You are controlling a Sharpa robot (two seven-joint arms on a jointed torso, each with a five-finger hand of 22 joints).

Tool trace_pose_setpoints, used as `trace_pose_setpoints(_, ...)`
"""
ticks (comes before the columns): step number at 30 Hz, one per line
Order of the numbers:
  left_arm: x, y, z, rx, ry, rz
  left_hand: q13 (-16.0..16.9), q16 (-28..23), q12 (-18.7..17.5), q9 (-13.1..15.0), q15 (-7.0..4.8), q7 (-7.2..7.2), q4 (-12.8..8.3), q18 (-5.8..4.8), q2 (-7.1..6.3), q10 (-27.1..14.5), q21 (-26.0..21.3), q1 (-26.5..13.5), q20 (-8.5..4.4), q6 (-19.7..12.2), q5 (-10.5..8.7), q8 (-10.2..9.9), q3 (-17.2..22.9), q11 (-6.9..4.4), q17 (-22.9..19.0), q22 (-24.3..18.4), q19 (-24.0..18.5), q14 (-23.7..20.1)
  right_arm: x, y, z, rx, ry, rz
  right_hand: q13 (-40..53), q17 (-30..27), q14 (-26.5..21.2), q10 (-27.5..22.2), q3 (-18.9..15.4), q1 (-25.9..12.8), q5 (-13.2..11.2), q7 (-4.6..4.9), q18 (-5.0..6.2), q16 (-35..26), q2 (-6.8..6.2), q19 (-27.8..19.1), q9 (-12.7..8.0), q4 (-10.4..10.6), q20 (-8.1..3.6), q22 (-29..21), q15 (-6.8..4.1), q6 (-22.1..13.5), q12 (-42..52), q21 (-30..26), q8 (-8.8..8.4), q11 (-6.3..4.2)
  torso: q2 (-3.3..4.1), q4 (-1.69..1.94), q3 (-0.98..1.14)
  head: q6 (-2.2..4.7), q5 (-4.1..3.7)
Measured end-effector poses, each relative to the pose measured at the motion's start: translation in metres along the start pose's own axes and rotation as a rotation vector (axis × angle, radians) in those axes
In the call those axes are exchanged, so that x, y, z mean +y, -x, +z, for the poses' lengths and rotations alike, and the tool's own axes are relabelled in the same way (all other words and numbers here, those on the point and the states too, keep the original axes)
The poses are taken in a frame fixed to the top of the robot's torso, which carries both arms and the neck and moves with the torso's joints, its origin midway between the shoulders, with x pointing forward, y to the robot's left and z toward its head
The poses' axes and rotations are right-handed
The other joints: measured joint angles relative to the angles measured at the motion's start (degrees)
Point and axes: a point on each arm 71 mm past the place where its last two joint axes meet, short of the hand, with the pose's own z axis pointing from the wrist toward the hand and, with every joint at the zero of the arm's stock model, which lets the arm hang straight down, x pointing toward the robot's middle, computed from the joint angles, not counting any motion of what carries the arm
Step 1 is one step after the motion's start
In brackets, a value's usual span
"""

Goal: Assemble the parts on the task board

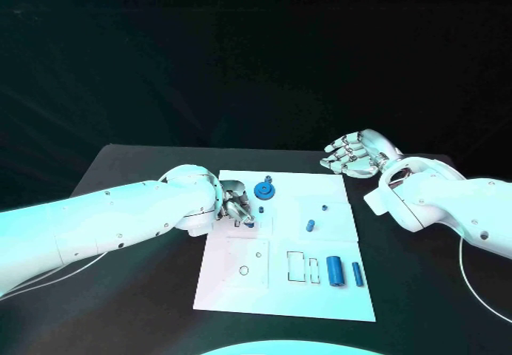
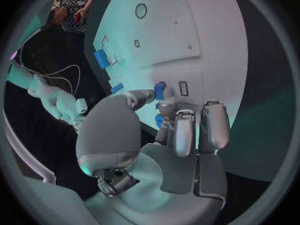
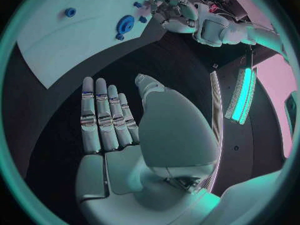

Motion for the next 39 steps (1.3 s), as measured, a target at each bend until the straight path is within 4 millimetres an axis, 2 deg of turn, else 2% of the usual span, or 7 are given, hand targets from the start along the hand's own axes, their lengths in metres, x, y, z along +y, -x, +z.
trace_pose_setpoints(18, -0.0013, -0.0003, -0.0001, 0.002, 0.000, 0.027, 0.23, 0.00, 0.00, -0.02, 0.00, 0.02, 0.00, 0.00, 0.07, 0.31, 0.00, 0.06, 0.00, 0.00, 0.67, -0.03, 0.00, -0.30, 0.04, -0.01, 0.00, 0.00, -0.0004, 0.0002, -0.0002, -0.002, -0.001, 0.000, 0.01, -0.07, 0.21, 0.15, 0.32, 0.00, 0.00, 0.00, 0.00, -0.18, 0.00, 0.00, -0.06, 0.00, 0.00, -0.12, -0.21, 0.00, 0.00, 0.00, 0.00, 0.15, 0.07, 0.00, -0.04, -0.16, 0.08)
trace_pose_setpoints(25, -0.0025, -0.0001, 0.0007, 0.006, 0.001, 0.032, 0.86, 0.00, 0.63, 0.56, 0.00, -0.11, 0.00, 0.00, 0.43, 1.07, 0.00, -0.31, 0.00, 0.33, 1.34, 0.06, 0.00, -0.37, 0.04, -0.08, 0.00, 0.00, -0.0006, 0.0004, -0.0003, -0.002, -0.001, 0.000, 0.01, -0.07, 0.21, 0.36, 0.32, 0.00, 0.24, 0.00, 0.00, -0.18, 0.00, 0.00, -0.06, 0.00, 0.00, -0.20, -0.21, 0.00, 0.00, 0.00, 0.00, -0.05, 0.10, -0.04, 0.01, -0.21, 0.01)
trace_pose_setpoints(39, -0.0033, 0.0018, 0.0048, 0.012, 0.010, 0.033, 1.37, 0.23, 0.94, 0.68, -0.43, -0.44, 0.00, 0.00, 0.43, 1.85, 0.00, -1.25, -0.20, 1.06, 1.36, 0.46, 0.00, -0.62, 0.03, -0.18, 0.20, 0.01, -0.0005, 0.0003, -0.0006, -0.002, -0.001, 0.000, 0.01, -0.12, 0.20, 0.35, 0.31, 0.00, 0.24, 0.00, 0.01, -0.18, 0.00, 0.00, -0.06, 0.00, 0.00, -0.20, -0.21, 0.00, 0.00, 0.00, 0.00, -0.05, 0.10, -0.11, 0.04, -0.52, -0.18)
